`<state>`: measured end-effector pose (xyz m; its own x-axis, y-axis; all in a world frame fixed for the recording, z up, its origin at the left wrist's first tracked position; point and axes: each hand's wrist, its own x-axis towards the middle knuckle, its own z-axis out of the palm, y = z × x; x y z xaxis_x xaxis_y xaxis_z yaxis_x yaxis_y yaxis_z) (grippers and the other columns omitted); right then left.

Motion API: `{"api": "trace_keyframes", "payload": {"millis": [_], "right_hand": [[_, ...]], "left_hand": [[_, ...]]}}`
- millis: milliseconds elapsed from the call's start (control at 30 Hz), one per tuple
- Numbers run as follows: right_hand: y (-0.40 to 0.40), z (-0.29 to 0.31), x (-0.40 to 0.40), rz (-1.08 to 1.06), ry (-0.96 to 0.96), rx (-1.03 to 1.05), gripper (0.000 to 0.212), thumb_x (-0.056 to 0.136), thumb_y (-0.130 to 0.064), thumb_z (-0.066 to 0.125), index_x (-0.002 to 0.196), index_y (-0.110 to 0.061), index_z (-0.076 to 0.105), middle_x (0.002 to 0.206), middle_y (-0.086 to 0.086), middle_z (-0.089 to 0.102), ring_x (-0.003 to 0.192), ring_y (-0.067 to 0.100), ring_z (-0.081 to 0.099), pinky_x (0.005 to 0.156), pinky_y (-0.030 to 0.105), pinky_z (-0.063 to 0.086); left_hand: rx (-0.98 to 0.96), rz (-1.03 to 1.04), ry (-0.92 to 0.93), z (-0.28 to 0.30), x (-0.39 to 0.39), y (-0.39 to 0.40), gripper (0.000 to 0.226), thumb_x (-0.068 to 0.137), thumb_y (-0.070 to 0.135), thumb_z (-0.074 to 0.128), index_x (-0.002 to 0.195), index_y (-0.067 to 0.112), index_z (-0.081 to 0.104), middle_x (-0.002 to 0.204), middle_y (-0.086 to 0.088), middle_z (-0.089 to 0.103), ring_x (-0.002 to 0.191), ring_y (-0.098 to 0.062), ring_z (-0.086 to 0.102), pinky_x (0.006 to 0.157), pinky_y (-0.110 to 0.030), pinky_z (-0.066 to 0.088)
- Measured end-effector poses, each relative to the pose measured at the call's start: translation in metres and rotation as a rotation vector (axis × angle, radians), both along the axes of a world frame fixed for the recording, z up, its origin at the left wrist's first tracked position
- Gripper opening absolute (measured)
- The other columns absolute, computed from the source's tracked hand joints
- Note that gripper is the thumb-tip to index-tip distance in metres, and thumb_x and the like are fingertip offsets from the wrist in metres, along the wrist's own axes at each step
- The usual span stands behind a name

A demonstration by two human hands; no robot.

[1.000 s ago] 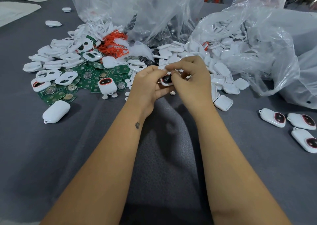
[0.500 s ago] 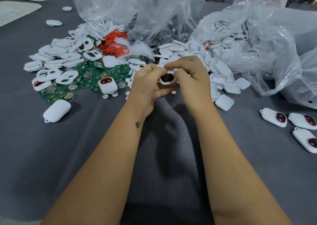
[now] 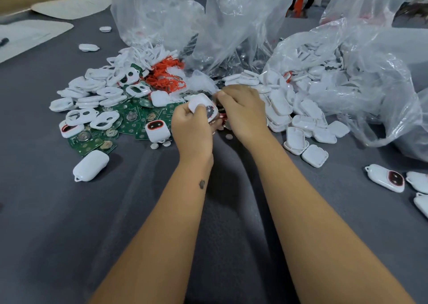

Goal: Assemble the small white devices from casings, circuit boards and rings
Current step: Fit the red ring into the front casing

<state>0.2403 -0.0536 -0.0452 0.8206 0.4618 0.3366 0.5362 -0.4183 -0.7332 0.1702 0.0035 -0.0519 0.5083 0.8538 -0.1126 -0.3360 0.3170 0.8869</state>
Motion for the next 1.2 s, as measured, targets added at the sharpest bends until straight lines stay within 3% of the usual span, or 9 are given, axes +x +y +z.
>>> {"api": "trace_keyframes", "payload": {"millis": [200, 300, 400, 467, 533, 700, 833, 967, 1200], "right_hand": [[0.024, 0.007, 0.013, 0.108, 0.126, -0.191, 0.045, 0.099, -0.049, 0.032, 0.121, -0.025, 0.064, 0.148, -0.008, 0.043, 0.143, 0.008, 0.016, 0.113, 0.037, 0.001], [0.03, 0.01, 0.017, 0.082, 0.107, -0.241, 0.049, 0.099, -0.049, 0.028, 0.099, -0.022, 0.068, 0.123, -0.008, 0.058, 0.136, 0.012, 0.031, 0.115, 0.043, 0.005], [0.027, 0.016, 0.015, -0.051, 0.067, -0.002, 0.044, 0.099, -0.035, 0.04, 0.062, -0.016, 0.053, 0.068, -0.005, 0.054, 0.079, 0.016, 0.052, 0.092, 0.039, 0.034], [0.02, 0.017, 0.014, -0.131, 0.099, 0.224, 0.028, 0.094, -0.02, 0.051, 0.074, -0.014, 0.068, 0.071, -0.001, 0.063, 0.072, 0.017, 0.055, 0.077, 0.032, 0.043], [0.008, 0.019, 0.013, -0.184, 0.157, 0.381, 0.019, 0.088, -0.009, 0.057, 0.09, -0.016, 0.075, 0.08, -0.003, 0.069, 0.077, 0.012, 0.063, 0.077, 0.028, 0.051], [-0.021, 0.014, 0.001, -0.064, 0.395, 0.723, 0.032, 0.085, 0.006, 0.063, 0.101, -0.022, 0.062, 0.064, -0.004, 0.065, 0.063, 0.008, 0.063, 0.069, 0.024, 0.055], [-0.038, 0.013, -0.007, -0.037, 0.493, 0.772, 0.022, 0.085, 0.009, 0.064, 0.099, -0.008, 0.064, 0.071, 0.002, 0.07, 0.071, 0.013, 0.067, 0.077, 0.03, 0.059], [-0.052, 0.009, -0.019, 0.033, 0.593, 0.874, 0.015, 0.086, 0.008, 0.064, 0.084, -0.007, 0.066, 0.07, 0.003, 0.068, 0.064, 0.013, 0.064, 0.064, 0.023, 0.055], [-0.061, 0.01, -0.026, 0.064, 0.63, 0.925, 0.011, 0.087, 0.001, 0.065, 0.083, -0.008, 0.071, 0.063, -0.004, 0.064, 0.055, 0.006, 0.051, 0.052, 0.017, 0.043]], "left_hand": [[-0.037, 0.054, -0.002, 0.0, 0.001, 0.002, 0.013, 0.091, 0.002, 0.048, 0.086, 0.007, 0.059, 0.081, -0.006, 0.064, 0.069, -0.017, 0.065, 0.055, -0.023, 0.054], [-0.047, 0.048, 0.0, 0.0, 0.002, 0.002, 0.013, 0.091, 0.002, 0.048, 0.085, 0.007, 0.058, 0.08, -0.007, 0.064, 0.067, -0.017, 0.065, 0.055, -0.022, 0.054], [-0.057, 0.032, -0.015, 0.001, 0.002, 0.002, 0.015, 0.091, 0.0, 0.047, 0.084, 0.006, 0.059, 0.082, -0.009, 0.065, 0.062, -0.014, 0.066, 0.056, -0.021, 0.054], [-0.056, 0.007, -0.026, 0.001, 0.001, 0.001, 0.013, 0.09, 0.0, 0.049, 0.085, 0.004, 0.06, 0.083, -0.01, 0.066, 0.06, -0.012, 0.068, 0.057, -0.019, 0.054], [-0.054, -0.029, -0.039, 0.001, 0.001, 0.0, 0.013, 0.09, -0.001, 0.05, 0.084, 0.003, 0.06, 0.083, -0.012, 0.065, 0.065, -0.015, 0.07, 0.059, -0.02, 0.055], [-0.042, -0.137, -0.03, 0.003, -0.001, -0.006, 0.012, 0.089, -0.004, 0.049, 0.091, -0.002, 0.06, 0.103, -0.031, 0.065, 0.092, -0.033, 0.068, 0.067, -0.029, 0.059], [-0.067, -0.245, -0.032, 0.006, -0.005, -0.012, 0.012, 0.091, -0.003, 0.05, 0.089, 0.002, 0.061, 0.107, -0.032, 0.065, 0.101, -0.04, 0.067, 0.071, -0.032, 0.061], [-0.034, -0.305, -0.01, 0.007, -0.008, -0.015, 0.016, 0.092, -0.003, 0.051, 0.086, 0.006, 0.063, 0.094, -0.023, 0.068, 0.088, -0.032, 0.069, 0.065, -0.027, 0.059], [-0.027, -0.389, -0.024, 0.006, -0.007, -0.015, 0.013, 0.093, -0.003, 0.05, 0.099, 0.002, 0.06, 0.098, -0.021, 0.07, 0.086, -0.029, 0.072, 0.067, -0.029, 0.059]]}}
